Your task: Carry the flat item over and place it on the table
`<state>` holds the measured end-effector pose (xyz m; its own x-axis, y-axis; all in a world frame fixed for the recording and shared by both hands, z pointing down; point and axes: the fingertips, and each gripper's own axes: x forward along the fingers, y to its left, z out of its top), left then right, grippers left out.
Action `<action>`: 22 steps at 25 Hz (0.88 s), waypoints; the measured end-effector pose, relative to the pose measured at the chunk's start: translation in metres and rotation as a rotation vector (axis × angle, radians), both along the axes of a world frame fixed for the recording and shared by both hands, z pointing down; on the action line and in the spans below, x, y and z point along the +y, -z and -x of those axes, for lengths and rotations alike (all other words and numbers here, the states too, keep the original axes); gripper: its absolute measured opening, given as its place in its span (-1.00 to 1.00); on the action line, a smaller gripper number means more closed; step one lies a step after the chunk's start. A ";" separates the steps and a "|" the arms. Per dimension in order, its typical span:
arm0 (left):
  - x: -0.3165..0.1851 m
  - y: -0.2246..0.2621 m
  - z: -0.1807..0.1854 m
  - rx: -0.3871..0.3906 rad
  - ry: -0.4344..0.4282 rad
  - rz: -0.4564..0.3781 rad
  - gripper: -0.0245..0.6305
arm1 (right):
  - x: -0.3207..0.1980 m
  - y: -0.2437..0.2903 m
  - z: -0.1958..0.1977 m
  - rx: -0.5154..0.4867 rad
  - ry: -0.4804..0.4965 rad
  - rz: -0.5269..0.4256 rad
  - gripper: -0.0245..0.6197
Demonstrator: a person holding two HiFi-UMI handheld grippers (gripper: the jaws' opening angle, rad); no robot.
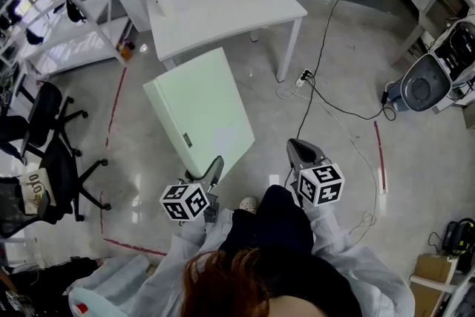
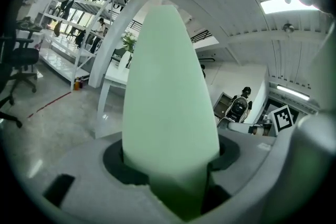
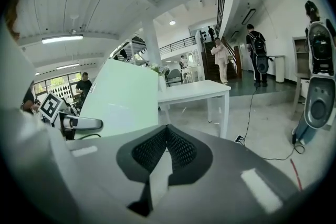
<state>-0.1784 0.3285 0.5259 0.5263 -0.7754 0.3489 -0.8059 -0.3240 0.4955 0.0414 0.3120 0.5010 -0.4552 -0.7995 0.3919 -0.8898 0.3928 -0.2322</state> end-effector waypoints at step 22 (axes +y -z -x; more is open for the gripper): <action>-0.187 0.007 -0.007 0.010 0.086 -0.016 -0.10 | -0.216 0.006 -0.010 -0.040 0.105 -0.016 -0.89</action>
<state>-0.1713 0.1414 0.5190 0.4611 -0.8232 0.3313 -0.8262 -0.2621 0.4987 0.0514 0.0955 0.4954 -0.5519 -0.7525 0.3594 -0.8337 0.4875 -0.2593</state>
